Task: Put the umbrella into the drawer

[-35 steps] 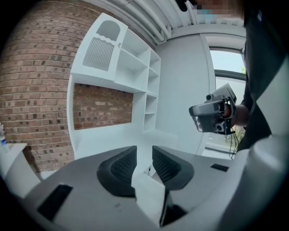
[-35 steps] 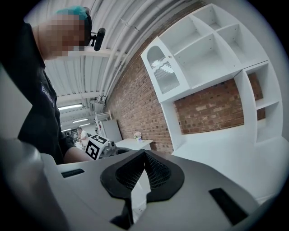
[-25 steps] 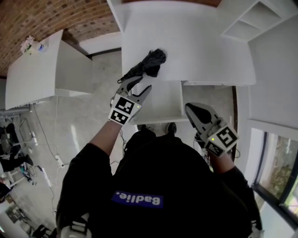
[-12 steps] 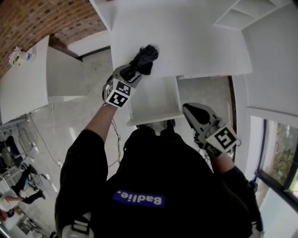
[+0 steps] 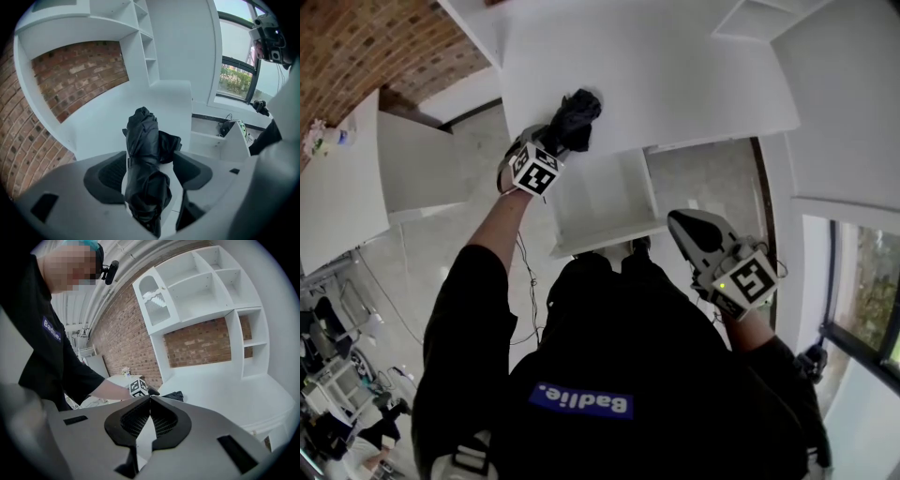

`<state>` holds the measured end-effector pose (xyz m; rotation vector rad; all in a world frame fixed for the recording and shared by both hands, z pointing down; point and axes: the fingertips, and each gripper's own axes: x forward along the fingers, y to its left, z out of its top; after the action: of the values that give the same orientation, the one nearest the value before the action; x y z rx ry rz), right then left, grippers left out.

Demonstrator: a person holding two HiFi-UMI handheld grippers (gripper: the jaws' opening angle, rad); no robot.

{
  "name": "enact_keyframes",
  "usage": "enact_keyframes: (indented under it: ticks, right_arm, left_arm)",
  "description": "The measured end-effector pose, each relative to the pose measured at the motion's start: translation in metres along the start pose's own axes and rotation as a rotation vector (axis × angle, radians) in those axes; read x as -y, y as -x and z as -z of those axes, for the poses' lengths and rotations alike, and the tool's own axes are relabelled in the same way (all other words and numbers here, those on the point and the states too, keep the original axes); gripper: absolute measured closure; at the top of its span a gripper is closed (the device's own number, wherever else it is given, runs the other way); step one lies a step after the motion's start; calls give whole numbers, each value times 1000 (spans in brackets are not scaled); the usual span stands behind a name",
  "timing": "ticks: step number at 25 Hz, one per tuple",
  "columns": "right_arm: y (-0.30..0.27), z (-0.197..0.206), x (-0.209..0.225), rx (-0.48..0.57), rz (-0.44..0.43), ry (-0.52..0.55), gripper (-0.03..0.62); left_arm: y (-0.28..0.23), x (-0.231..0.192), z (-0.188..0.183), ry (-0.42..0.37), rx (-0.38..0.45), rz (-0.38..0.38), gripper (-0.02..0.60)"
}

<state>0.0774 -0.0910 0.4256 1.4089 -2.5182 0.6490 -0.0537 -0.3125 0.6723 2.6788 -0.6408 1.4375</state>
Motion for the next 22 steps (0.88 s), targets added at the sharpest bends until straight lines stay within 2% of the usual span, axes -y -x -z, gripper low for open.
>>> enact_keyframes:
  ticks: [12, 16, 22]
  right_arm:
    - [29, 27, 16, -50, 63, -28, 565]
    - [37, 28, 19, -52, 65, -34, 565]
    - [43, 30, 19, -49, 70, -35, 565]
  left_arm:
    - [-44, -9, 20, 25, -124, 26, 256]
    - [-50, -11, 21, 75, -119, 37, 264]
    - [-47, -12, 20, 93, -122, 22, 301]
